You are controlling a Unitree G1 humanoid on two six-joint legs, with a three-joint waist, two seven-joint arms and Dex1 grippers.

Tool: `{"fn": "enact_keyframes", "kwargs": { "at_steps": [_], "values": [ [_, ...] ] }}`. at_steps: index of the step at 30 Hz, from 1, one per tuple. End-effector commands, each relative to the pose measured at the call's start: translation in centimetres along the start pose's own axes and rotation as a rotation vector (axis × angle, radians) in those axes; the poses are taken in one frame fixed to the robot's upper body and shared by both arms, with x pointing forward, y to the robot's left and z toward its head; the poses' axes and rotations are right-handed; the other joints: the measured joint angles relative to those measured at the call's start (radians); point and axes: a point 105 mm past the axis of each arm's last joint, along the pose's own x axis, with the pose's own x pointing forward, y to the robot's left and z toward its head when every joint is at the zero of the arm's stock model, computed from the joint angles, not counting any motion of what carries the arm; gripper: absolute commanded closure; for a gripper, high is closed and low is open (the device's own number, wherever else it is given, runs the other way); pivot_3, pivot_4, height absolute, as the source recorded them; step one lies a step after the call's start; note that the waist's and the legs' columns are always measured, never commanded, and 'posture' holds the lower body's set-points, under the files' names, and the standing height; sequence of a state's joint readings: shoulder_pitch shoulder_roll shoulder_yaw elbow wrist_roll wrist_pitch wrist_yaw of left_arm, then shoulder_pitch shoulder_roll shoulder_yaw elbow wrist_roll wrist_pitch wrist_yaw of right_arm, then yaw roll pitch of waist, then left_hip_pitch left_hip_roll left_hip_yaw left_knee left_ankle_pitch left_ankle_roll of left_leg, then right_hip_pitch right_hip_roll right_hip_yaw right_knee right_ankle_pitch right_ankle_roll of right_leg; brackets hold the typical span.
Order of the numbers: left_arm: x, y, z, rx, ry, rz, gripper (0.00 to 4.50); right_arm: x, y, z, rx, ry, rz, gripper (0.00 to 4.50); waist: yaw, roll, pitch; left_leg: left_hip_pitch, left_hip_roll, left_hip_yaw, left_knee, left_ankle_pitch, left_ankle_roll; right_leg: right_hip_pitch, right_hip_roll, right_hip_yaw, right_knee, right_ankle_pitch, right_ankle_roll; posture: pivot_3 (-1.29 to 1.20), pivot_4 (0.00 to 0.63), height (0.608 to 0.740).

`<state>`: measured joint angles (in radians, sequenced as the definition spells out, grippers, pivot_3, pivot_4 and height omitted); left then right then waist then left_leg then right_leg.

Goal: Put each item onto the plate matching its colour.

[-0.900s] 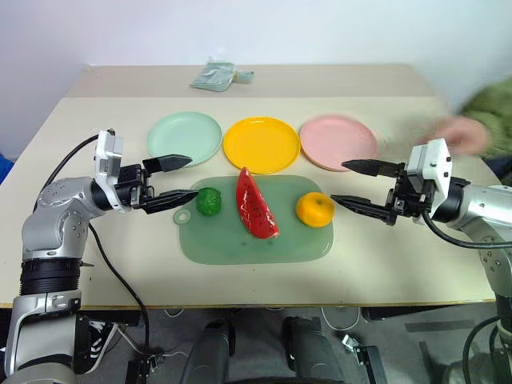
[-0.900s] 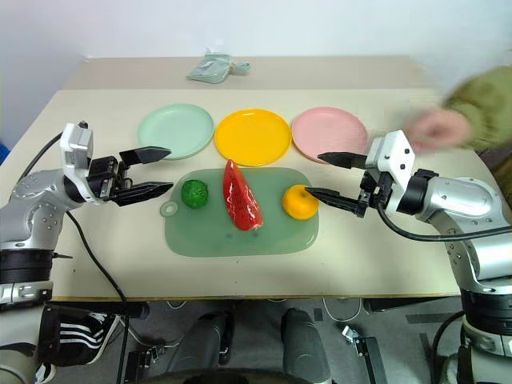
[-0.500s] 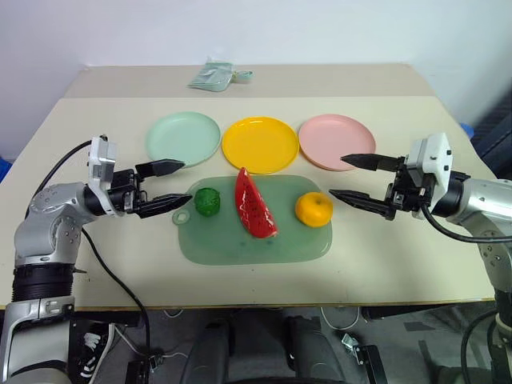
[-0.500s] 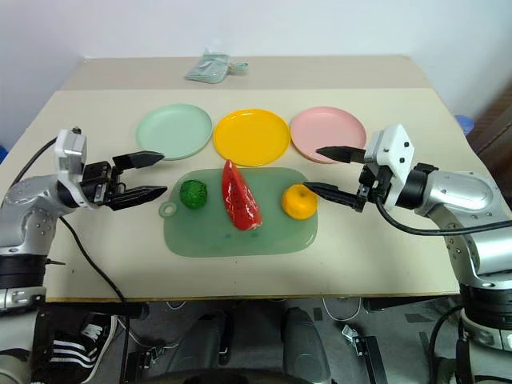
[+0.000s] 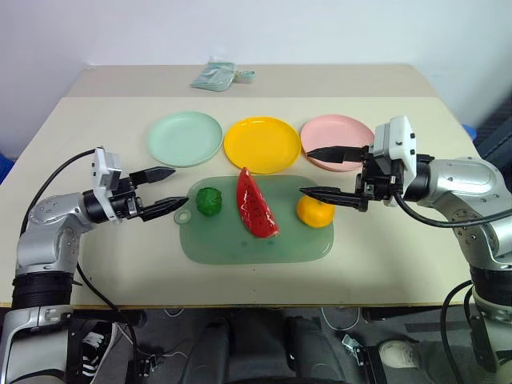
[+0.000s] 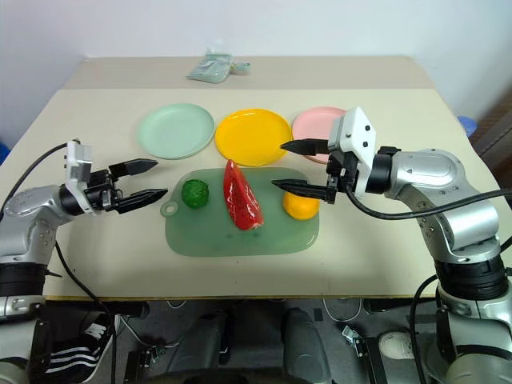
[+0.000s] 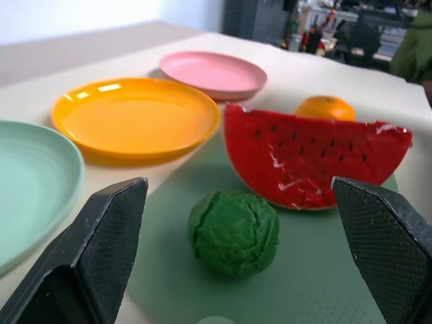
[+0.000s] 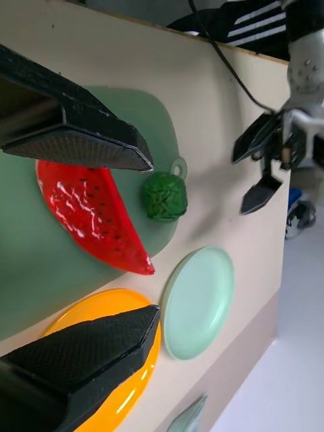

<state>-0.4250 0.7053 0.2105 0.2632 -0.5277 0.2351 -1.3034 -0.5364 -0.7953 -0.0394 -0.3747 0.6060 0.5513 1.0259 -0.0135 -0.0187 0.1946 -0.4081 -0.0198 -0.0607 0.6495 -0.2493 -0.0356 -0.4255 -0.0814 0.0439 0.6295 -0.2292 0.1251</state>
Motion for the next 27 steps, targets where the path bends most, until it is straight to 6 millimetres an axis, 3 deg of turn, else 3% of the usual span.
{"fn": "enact_keyframes", "kwargs": {
  "at_steps": [1,7,11,21,26,27],
  "values": [
    [0.5,0.6,1.1,0.064,-0.024,-0.002,0.0,0.7,1.1,1.9,-0.08,-0.023,0.05,1.28,0.0,0.0,0.0,0.0,0.0,0.0,0.0,0.0,0.0,0.0,0.0,0.0,0.0,0.0,0.0,0.0,0.15,0.74],
    [2.5,0.5,-0.5,0.075,-0.022,-0.036,0.0,0.8,1.3,1.7,-0.074,-0.025,0.043,1.28,0.001,0.0,0.0,0.0,0.0,0.0,0.0,0.0,0.0,0.0,0.0,0.0,0.0,0.0,0.0,0.0,0.15,0.74],
    [3.9,0.2,-1.2,0.079,-0.023,-0.061,0.0,0.6,1.3,2.0,-0.029,-0.04,0.056,0.03,0.002,0.0,0.0,0.0,0.0,0.0,0.0,0.0,0.0,0.0,0.0,0.0,0.0,0.0,0.0,0.0,0.15,0.74],
    [6.0,-0.3,-3.4,0.133,0.056,-0.11,0.0,0.8,1.7,1.7,-0.076,-0.022,0.013,0.03,0.001,0.0,0.0,0.0,0.0,0.0,0.0,0.0,0.0,0.0,0.0,0.0,0.0,0.0,0.0,0.0,0.15,0.74],
    [6.7,-0.3,-5.5,0.126,0.121,-0.107,0.0,0.7,1.9,1.4,-0.069,-0.009,0.006,0.03,0.002,0.0,0.0,0.0,0.0,0.0,0.001,0.0,0.0,0.0,0.0,0.0,0.0,0.0,0.0,0.0,0.15,0.74],
    [6.9,-0.2,-6.0,0.135,0.135,-0.096,0.26,0.7,1.9,1.4,-0.068,-0.008,0.005,0.0,0.002,0.0,0.0,0.0,0.0,0.0,0.001,0.0,0.0,0.0,0.0,0.0,0.0,0.0,0.0,0.0,0.15,0.74]
  ]
}}
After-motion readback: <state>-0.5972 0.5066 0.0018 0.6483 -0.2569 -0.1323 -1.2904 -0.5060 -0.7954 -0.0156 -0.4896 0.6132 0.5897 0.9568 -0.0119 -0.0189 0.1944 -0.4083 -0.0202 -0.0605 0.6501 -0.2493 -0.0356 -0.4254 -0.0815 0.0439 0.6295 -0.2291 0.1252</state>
